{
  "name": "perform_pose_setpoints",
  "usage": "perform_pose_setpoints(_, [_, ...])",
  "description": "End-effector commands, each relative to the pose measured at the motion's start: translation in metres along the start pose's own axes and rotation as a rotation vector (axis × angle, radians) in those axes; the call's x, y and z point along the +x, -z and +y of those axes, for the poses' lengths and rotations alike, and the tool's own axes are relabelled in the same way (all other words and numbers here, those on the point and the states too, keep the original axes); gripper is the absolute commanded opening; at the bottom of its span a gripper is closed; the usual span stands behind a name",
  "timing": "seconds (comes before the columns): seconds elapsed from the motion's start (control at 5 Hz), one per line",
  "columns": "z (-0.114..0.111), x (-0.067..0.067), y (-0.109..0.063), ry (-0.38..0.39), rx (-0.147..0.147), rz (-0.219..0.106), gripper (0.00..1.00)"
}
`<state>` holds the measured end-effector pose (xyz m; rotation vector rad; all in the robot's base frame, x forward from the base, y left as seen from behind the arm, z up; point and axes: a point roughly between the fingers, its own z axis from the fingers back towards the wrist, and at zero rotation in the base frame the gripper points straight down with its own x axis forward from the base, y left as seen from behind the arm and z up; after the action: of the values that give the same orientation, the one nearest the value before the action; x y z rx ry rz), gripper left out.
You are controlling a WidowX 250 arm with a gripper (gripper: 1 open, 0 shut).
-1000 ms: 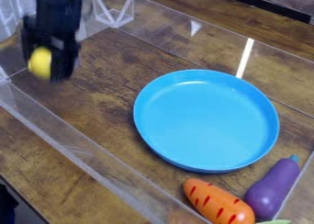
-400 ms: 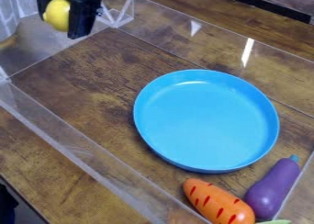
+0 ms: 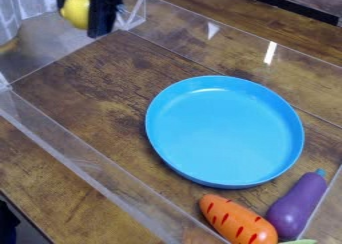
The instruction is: Put the lemon on the blue tray
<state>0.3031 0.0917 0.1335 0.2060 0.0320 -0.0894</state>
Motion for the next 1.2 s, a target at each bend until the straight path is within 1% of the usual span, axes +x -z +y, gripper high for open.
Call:
perform_pose_setpoints(0.0, [-0.025,0.007,-0.024,0.094,0.004,-0.088,0.00])
perform_pose_setpoints(0.2, [-0.049,0.004,-0.027,0.182,-0.008,-0.102,0.00])
perform_pose_setpoints(0.4, [-0.063,0.005,-0.033,0.267,-0.004,-0.127,0.00])
perform_pose_setpoints(0.6, [-0.074,0.000,-0.039,0.362,-0.005,-0.156,0.00])
perform_pose_setpoints(0.8, [-0.084,0.002,-0.035,0.454,0.000,-0.184,0.00])
perform_pose_setpoints(1.0, [-0.087,0.004,-0.036,0.470,0.007,-0.195,0.00])
